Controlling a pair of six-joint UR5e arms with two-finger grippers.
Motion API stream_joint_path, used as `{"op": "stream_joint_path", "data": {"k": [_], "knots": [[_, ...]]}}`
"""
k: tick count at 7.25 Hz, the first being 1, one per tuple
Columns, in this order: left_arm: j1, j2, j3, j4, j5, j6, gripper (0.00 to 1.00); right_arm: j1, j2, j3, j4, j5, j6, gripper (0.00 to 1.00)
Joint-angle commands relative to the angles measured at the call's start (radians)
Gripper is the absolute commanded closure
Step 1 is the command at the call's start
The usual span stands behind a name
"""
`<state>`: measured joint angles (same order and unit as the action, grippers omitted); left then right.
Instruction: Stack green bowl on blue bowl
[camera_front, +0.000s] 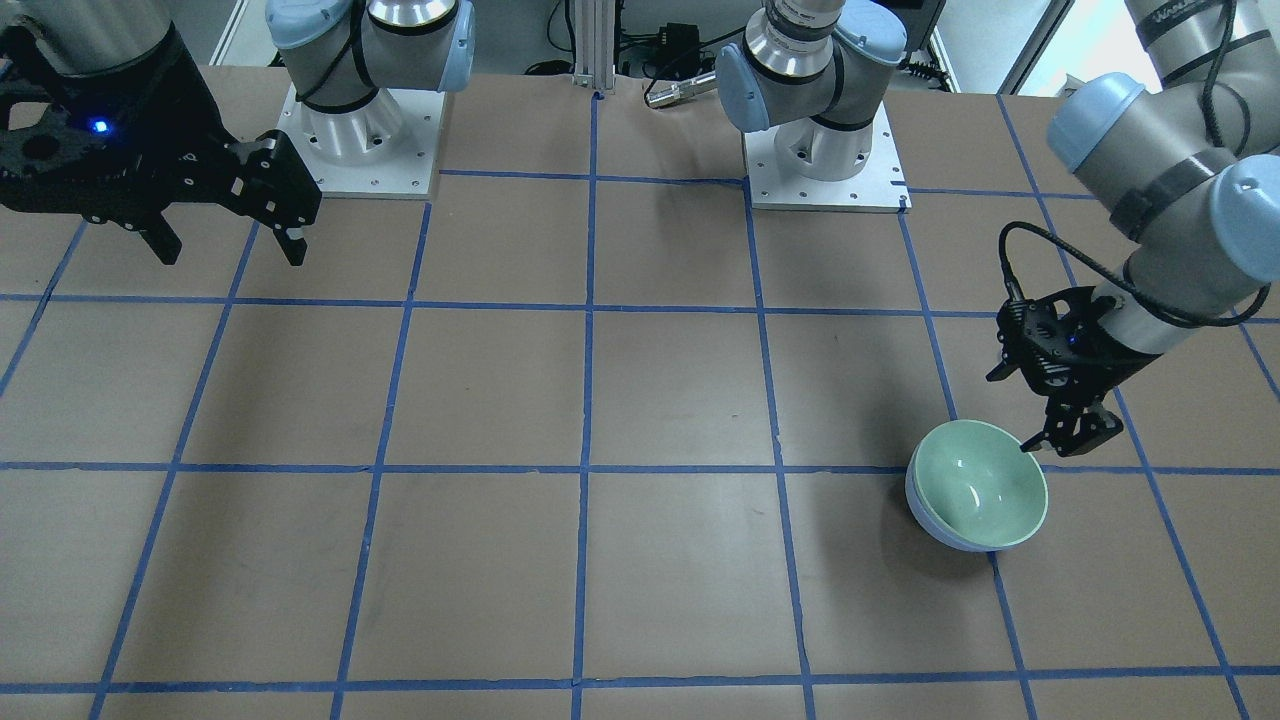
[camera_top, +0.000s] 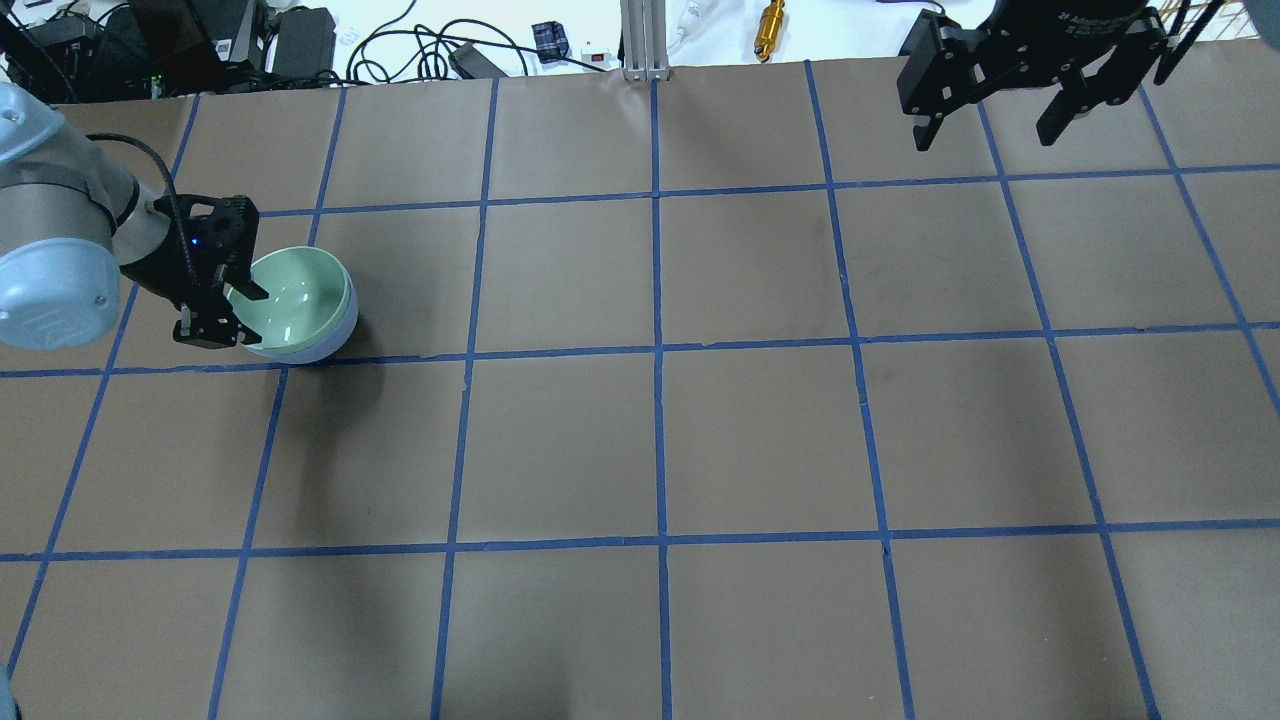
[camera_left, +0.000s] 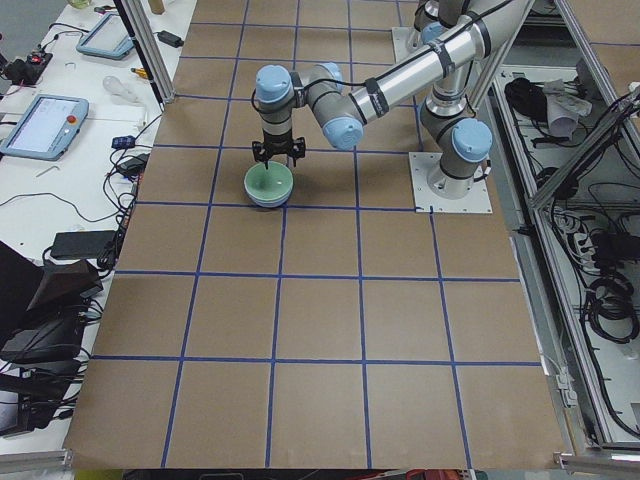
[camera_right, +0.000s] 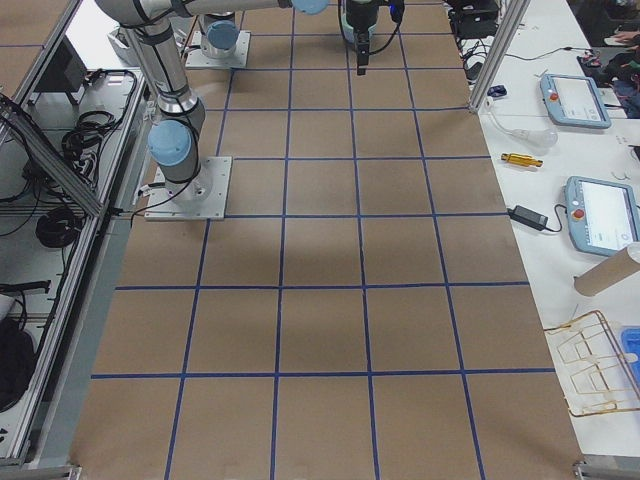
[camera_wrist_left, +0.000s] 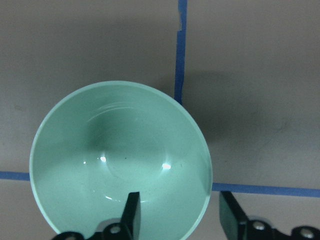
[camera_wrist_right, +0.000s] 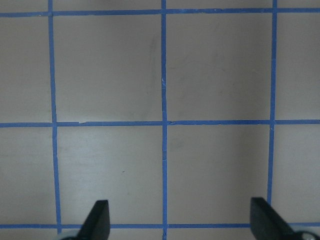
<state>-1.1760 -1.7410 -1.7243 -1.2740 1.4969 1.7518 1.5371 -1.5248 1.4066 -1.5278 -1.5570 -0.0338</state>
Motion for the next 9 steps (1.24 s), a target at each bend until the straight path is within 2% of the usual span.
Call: {"op": "stream_joint_path", "data": {"k": [1, 2, 4, 5, 6, 7, 8, 9], "knots": [[-0.022, 0.072, 0.165, -0.29, -0.03, -0.24, 0.0, 0.0, -0.001, 0.0, 0.0, 0.0, 0.0, 0.0], [-0.028, 0.125, 0.178, -0.362, -0.035, -0.352, 0.0, 0.0, -0.001, 0.0, 0.0, 0.0, 0.0, 0.0], [-0.132, 0.202, 0.163, -0.37, -0.032, -0.72, 0.0, 0.0, 0.0, 0.0, 0.0, 0.0, 0.0, 0.0], [-0.228, 0.207, 0.164, -0.369, -0.018, -0.97, 0.0, 0.0, -0.001, 0.0, 0.0, 0.0, 0.0, 0.0], [-0.305, 0.21, 0.164, -0.367, -0.008, -1.105, 0.0, 0.0, -0.001, 0.0, 0.0, 0.002, 0.0, 0.0], [-0.342, 0.196, 0.166, -0.361, 0.04, -1.253, 0.0, 0.0, -0.001, 0.0, 0.0, 0.002, 0.0, 0.0], [-0.349, 0.184, 0.172, -0.358, 0.051, -1.46, 0.0, 0.0, -0.001, 0.0, 0.0, 0.002, 0.0, 0.0], [-0.365, 0.173, 0.175, -0.332, 0.046, -1.574, 0.0, 0.0, -0.001, 0.0, 0.0, 0.002, 0.0, 0.0]]}}
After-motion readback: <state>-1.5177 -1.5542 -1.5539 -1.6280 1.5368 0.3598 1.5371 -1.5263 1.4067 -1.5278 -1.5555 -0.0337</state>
